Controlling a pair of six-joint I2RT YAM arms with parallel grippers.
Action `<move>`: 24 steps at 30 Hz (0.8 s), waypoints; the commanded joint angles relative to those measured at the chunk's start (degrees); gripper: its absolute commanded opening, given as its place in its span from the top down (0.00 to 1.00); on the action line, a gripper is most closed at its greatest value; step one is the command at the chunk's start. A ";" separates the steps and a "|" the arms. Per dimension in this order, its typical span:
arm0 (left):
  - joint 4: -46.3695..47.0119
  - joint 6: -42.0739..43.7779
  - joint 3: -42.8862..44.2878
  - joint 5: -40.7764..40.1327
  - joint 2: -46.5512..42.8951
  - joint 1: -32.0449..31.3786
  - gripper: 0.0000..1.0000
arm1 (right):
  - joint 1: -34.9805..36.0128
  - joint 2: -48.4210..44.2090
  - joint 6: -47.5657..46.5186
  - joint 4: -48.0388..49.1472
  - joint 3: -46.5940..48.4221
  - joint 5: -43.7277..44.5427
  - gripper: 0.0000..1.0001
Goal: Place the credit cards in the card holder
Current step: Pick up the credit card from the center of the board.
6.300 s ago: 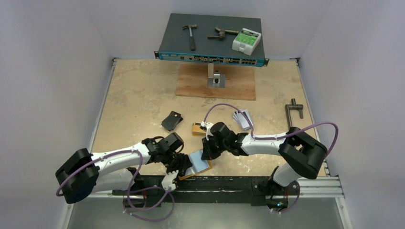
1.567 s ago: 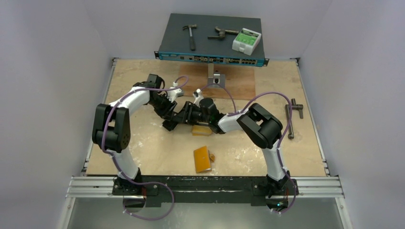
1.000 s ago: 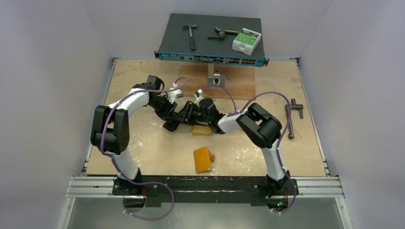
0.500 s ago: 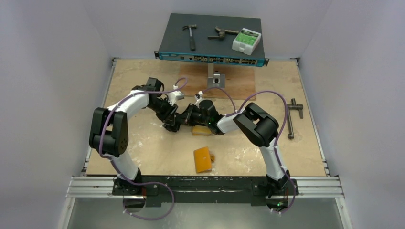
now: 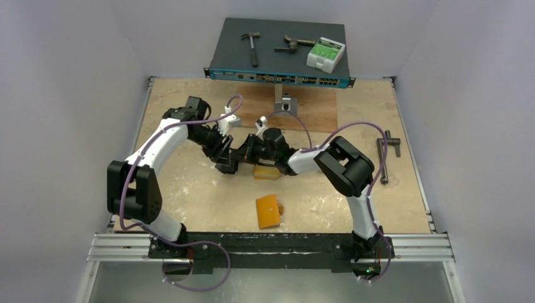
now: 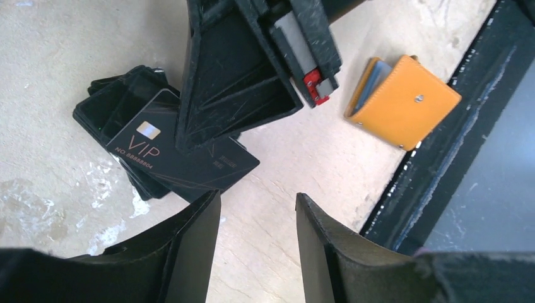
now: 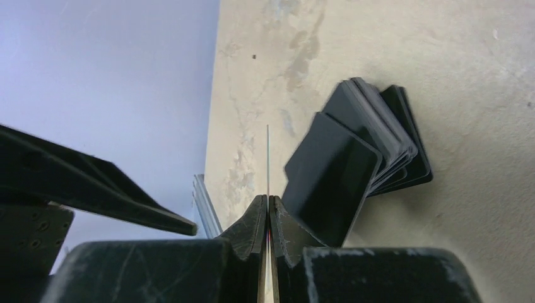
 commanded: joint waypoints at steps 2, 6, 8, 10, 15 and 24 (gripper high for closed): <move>-7.75 5.36 3.64 4.00 -6.91 0.26 0.53 | -1.28 -16.57 -10.03 -10.93 -1.32 -1.67 1.00; -11.62 13.40 1.26 4.66 -13.19 -1.21 0.53 | -2.13 -30.13 -18.34 -27.99 -7.89 2.56 1.00; -11.52 17.80 -3.39 1.20 -17.00 -4.49 0.54 | -2.22 -37.19 -19.49 -34.21 -12.22 5.02 1.00; -12.00 22.69 -7.43 -1.32 -21.17 -8.79 0.54 | -2.22 -43.87 -19.76 -39.83 -16.68 7.75 1.00; -8.83 35.32 -15.22 -4.67 -32.05 -21.98 0.52 | -2.26 -58.37 -18.08 -49.49 -27.62 11.97 1.00; 19.19 43.21 -27.70 -6.85 -32.56 -35.50 0.50 | -0.85 -66.33 -14.91 -53.83 -36.55 11.39 1.00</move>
